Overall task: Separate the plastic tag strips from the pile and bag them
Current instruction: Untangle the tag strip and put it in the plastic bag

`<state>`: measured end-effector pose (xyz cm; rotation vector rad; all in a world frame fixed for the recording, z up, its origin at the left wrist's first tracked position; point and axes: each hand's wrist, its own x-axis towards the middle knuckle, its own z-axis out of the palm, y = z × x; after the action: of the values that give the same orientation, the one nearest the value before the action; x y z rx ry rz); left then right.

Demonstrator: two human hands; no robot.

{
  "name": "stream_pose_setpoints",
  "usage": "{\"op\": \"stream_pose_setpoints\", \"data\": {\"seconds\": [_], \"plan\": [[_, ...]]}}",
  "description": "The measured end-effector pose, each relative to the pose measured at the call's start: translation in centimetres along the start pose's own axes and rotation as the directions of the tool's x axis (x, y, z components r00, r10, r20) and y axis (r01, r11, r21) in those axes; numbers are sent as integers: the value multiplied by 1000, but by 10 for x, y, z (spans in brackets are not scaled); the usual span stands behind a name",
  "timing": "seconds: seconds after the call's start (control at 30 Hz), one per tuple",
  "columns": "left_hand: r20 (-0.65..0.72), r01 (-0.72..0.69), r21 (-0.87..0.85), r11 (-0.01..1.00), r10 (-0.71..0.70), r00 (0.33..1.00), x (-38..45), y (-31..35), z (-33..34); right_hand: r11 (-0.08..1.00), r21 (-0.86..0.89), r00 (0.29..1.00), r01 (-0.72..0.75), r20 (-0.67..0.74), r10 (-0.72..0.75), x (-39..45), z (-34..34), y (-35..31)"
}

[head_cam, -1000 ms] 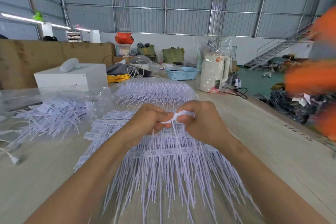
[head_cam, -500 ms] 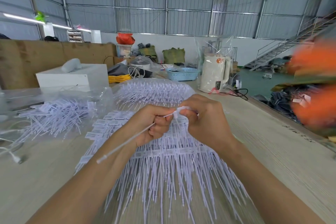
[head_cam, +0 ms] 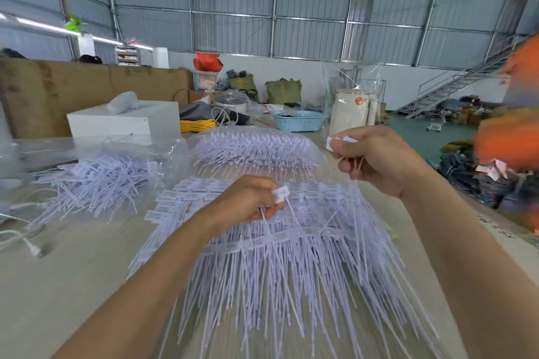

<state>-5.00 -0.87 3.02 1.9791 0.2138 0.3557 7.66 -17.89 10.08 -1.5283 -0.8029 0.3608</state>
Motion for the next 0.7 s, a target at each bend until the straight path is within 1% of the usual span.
{"op": "stream_pose_setpoints", "data": {"seconds": [0.03, 0.1, 0.13, 0.17, 0.2, 0.27, 0.3, 0.33, 0.43, 0.47, 0.6, 0.7], "plan": [[26, -11, 14, 1000, 11, 1000, -1, 0, 0, 999, -23, 999, 35, -6, -35, -2, 1, -3], [63, -37, 37, 999, 34, 997, -2, 2, -1, 984, -86, 986, 157, -37, -161, -8, 3, -10], [76, -52, 58, 997, 47, 996, -2, 3, -1, 968, -115, 975, 221, -14, -224, -11, 5, -12], [86, -67, 79, 995, 60, 994, -3, 4, 0, 948, -167, 963, 270, 44, -266, -14, 9, -12], [94, -78, 96, 992, 69, 993, -4, 5, 1, 917, -259, 951, 305, 128, -280, -18, 15, -10], [95, -89, 126, 988, 78, 992, -6, 5, 1, 819, -466, 934, 336, 275, -227, -21, 30, 2], [89, -99, 137, 986, 88, 992, -6, 6, 1, 781, -521, 928, 343, 314, -198, -20, 36, 10], [82, -114, 148, 982, 103, 991, -7, 7, 2, 770, -536, 925, 346, 331, -186, -19, 41, 17], [24, -178, 214, 961, 177, 984, -7, 11, 4, 808, -494, 936, 321, 297, -190, -16, 45, 23], [-11, -201, 203, 958, 208, 978, -8, 12, 5, 833, -465, 943, 301, 276, -187, -15, 44, 22], [-216, -290, 54, 956, 295, 931, -8, 18, 7, 934, -282, 964, 220, 210, -163, -14, 38, 19], [-313, -354, -77, 932, 315, 896, -7, 24, 7, 984, -52, 985, 168, 41, -166, -18, 28, 11]]}}
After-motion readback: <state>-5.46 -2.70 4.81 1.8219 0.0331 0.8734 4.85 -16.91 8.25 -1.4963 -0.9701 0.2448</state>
